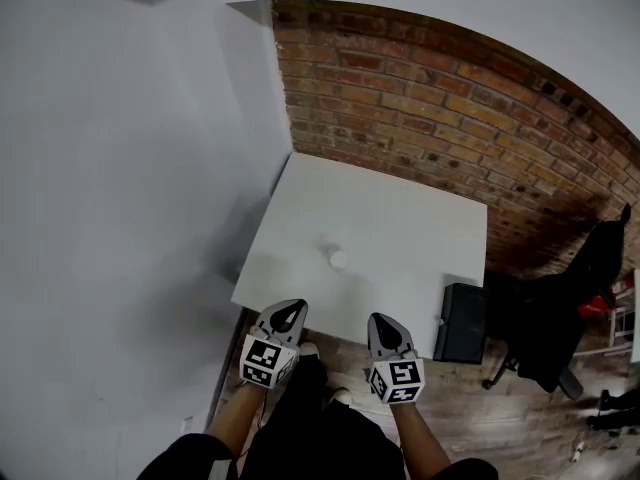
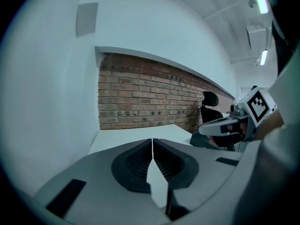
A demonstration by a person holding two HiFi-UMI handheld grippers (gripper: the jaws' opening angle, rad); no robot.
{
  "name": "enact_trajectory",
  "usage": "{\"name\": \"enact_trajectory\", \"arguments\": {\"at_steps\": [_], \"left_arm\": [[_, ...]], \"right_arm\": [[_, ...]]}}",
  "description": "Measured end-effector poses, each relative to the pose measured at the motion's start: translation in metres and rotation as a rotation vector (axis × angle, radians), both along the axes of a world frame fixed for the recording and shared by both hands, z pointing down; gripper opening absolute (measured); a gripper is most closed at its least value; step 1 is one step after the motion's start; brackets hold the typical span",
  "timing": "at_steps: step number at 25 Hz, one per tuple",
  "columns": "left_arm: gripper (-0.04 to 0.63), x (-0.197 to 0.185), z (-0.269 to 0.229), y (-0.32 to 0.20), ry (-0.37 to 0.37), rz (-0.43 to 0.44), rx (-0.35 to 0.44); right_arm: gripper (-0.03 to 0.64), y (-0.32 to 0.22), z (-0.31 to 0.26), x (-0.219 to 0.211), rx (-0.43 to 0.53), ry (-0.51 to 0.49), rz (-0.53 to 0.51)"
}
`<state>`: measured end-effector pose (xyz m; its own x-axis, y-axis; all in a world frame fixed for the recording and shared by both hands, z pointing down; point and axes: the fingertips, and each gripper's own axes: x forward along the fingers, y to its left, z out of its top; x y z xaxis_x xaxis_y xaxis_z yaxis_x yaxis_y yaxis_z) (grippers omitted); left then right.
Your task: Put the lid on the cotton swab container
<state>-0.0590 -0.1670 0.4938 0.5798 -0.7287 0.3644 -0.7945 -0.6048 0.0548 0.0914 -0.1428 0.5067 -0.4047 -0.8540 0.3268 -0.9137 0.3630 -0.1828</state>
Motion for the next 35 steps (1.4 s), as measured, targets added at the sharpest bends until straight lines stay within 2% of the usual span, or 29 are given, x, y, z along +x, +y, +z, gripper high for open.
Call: {"name": "enact_trajectory", "arguments": {"at_steps": [10, 21, 35], "left_arm": [[0.017, -0.027, 0.017, -0.086, 0.0, 0.108, -0.011], [0.017, -0.027, 0.04, -0.125, -0.001, 0.217, -0.053], [0.017, -0.009, 0.073, -0.145, -0.008, 0.248, -0.075]], "right_arm": [[0.021, -0.07, 0.027, -0.032, -0.047, 0.054, 0.076], [0.025, -0.101, 0.067, -0.047, -0.108, 0.07, 0.129], [0.194, -0.129, 0.134, -0.058, -0.168, 0.139, 0.06]]}}
